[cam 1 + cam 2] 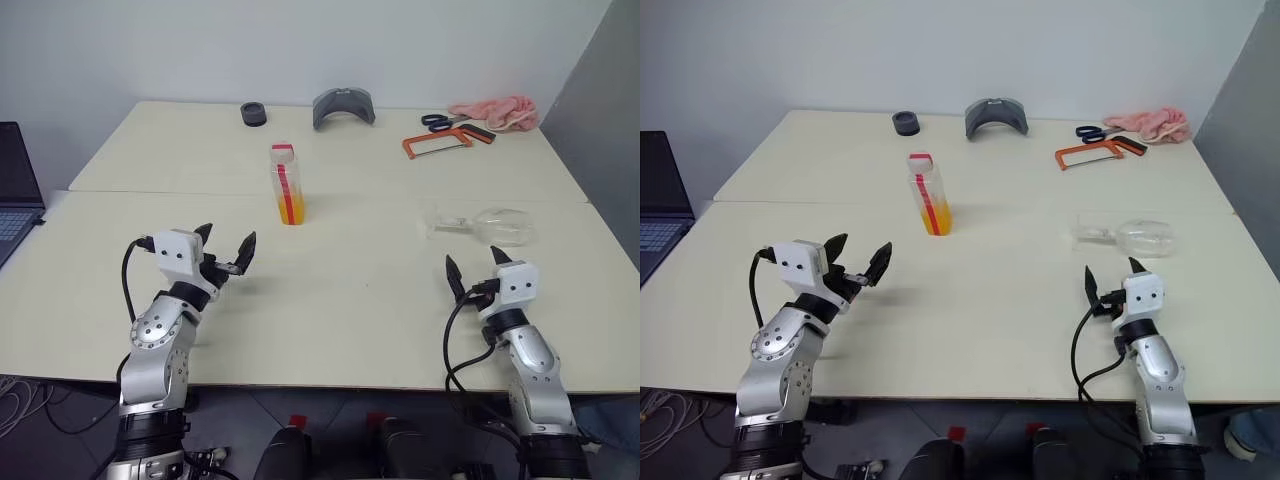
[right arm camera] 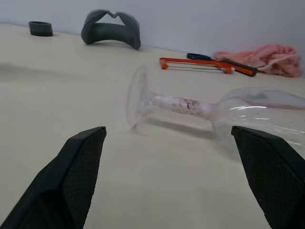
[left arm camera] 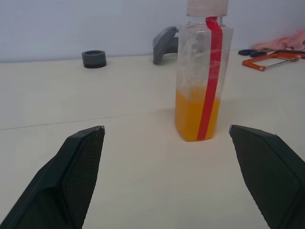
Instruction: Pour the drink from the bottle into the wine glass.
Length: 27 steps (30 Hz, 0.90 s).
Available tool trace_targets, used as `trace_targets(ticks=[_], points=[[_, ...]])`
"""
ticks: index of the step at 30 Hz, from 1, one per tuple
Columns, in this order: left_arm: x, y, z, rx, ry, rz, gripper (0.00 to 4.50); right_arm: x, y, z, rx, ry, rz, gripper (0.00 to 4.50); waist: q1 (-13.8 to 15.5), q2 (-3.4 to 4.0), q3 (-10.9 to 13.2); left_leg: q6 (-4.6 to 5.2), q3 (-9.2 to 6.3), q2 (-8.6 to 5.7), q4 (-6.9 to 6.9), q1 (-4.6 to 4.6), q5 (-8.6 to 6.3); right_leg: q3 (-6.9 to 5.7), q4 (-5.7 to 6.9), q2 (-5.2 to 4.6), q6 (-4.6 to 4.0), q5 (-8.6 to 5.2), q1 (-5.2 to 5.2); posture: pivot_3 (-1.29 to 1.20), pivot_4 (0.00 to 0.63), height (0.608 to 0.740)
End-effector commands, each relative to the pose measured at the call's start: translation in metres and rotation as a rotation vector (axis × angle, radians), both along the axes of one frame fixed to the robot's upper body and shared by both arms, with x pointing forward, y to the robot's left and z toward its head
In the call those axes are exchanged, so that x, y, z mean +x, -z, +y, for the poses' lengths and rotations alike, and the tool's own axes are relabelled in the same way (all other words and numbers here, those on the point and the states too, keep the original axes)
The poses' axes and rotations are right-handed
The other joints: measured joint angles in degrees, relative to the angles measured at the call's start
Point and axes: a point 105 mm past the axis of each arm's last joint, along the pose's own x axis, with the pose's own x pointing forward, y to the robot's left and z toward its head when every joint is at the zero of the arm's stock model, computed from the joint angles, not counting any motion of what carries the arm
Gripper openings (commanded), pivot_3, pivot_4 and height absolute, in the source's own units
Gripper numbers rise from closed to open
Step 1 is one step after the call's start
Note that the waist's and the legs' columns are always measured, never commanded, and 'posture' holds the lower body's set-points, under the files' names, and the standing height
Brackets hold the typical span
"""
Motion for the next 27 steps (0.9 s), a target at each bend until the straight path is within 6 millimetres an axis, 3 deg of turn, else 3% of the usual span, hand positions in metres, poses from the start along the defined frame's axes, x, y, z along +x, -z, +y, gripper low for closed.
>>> trace_targets(ticks=[1, 7, 13, 17, 27], points=[[0.012, -0.02, -0.006, -0.002, -0.013, -0.045, 4.49, -0.006, -0.041, 0.042, -0.029, -0.289, -0.059, 4.5, 0.0, 0.02, 0.0, 0.0, 0.0, -0.01, 0.01, -0.01, 0.0, 0.0, 0.0, 0.0, 0.0, 0.0, 0.0, 0.0, 0.15, 0.74], [0.033, -0.019, -0.022, 0.004, 0.029, 0.035, 4.49, -0.016, -0.067, 0.077, -0.065, -0.514, -0.001, 4.5, 0.1, 0.0, 0.0, 0.0, -0.1, -0.08, 0.03, -0.05, 0.0, -0.1, -0.01, 0.0, 0.01, 0.0, 0.01, 0.0, 0.15, 0.74], [0.057, -0.024, -0.04, 0.02, 0.068, 0.047, 4.49, -0.024, -0.063, 0.092, -0.111, -0.595, 0.056, 4.5, 0.1, -0.01, 0.0, 0.0, -0.12, -0.11, 0.04, -0.1, 0.0, -0.12, -0.04, -0.01, 0.01, 0.0, -0.01, 0.0, 0.15, 0.74], [0.074, -0.029, -0.05, 0.025, 0.073, 0.04, 4.49, -0.026, -0.055, 0.094, -0.141, -0.607, 0.086, 4.5, 0.1, -0.02, 0.0, 0.0, -0.1, -0.17, 0.07, -0.14, 0.0, -0.14, -0.05, -0.01, 0.01, 0.0, -0.01, 0.0, 0.15, 0.74], [0.095, -0.036, -0.069, 0.02, 0.079, 0.01, 4.49, -0.02, -0.061, 0.095, -0.118, -0.582, 0.066, 4.5, 0.1, -0.04, 0.0, -0.01, -0.11, -0.16, 0.08, -0.2, 0.01, -0.13, -0.04, -0.03, 0.01, 0.0, -0.08, 0.0, 0.15, 0.74]])
